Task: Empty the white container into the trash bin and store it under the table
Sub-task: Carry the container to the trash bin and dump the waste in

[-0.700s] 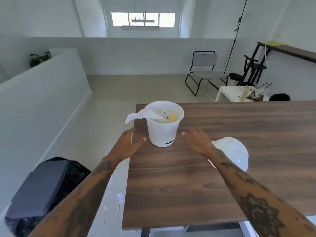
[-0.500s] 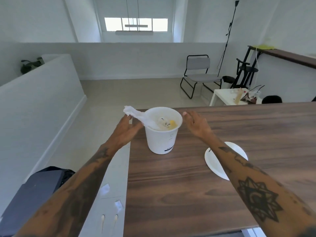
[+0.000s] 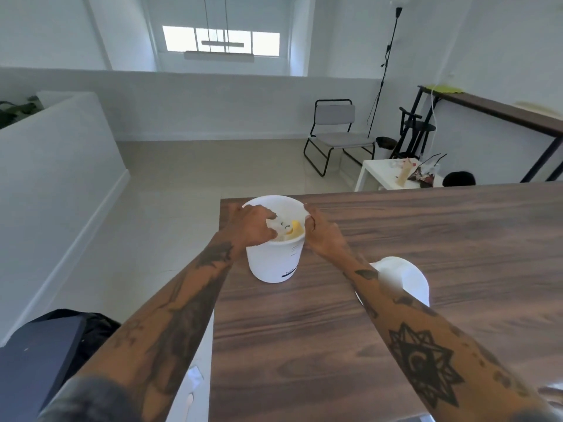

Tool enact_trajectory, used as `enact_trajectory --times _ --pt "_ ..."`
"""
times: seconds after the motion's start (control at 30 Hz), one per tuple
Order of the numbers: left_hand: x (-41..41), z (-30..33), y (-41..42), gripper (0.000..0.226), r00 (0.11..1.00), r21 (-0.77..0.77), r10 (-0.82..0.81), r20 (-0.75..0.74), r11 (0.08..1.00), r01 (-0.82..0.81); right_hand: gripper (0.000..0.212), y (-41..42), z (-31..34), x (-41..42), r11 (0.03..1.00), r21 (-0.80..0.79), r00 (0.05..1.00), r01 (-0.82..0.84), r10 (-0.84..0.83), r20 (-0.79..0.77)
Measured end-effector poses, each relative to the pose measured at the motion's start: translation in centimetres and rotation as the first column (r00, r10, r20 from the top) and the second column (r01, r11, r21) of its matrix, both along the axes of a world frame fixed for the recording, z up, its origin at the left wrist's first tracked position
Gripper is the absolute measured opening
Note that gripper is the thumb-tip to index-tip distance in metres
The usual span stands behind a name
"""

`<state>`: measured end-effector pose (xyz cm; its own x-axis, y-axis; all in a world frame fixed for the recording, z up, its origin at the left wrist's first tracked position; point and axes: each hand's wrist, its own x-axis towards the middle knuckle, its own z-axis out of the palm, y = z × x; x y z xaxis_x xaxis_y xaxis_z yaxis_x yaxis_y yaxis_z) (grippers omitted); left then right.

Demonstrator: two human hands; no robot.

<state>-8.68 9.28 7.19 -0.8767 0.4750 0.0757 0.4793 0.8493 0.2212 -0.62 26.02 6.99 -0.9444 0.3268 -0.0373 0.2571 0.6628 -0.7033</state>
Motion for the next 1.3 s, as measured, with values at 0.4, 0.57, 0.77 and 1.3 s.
enact_trajectory --times 0.4,0.57,0.77,1.3 --pt "0.5 0.5 0.3 0.064 0.979 -0.19 0.026 0.203 0.982 0.014 0.05 -1.1 0.1 -0.1 0.999 0.033 0.999 0.025 -0.026 0.045" --pt "2.4 -2.2 -0.8 0.044 0.957 0.532 0.209 -0.203 0.844 -0.071 0.052 -0.9 0.9 0.6 0.996 0.077 0.996 0.036 -0.043 0.078" --pt "5.0 -2.6 -0.8 0.063 0.921 0.828 0.116 0.371 0.407 -0.385 0.056 -0.4 1.6 1.5 0.993 0.072 0.991 -0.098 0.09 0.104" --pt "6.7 -3.0 -1.4 0.062 0.904 0.646 0.246 0.35 0.635 -0.423 0.024 0.2 2.6 1.1 0.82 0.345 0.889 -0.457 0.434 0.146"
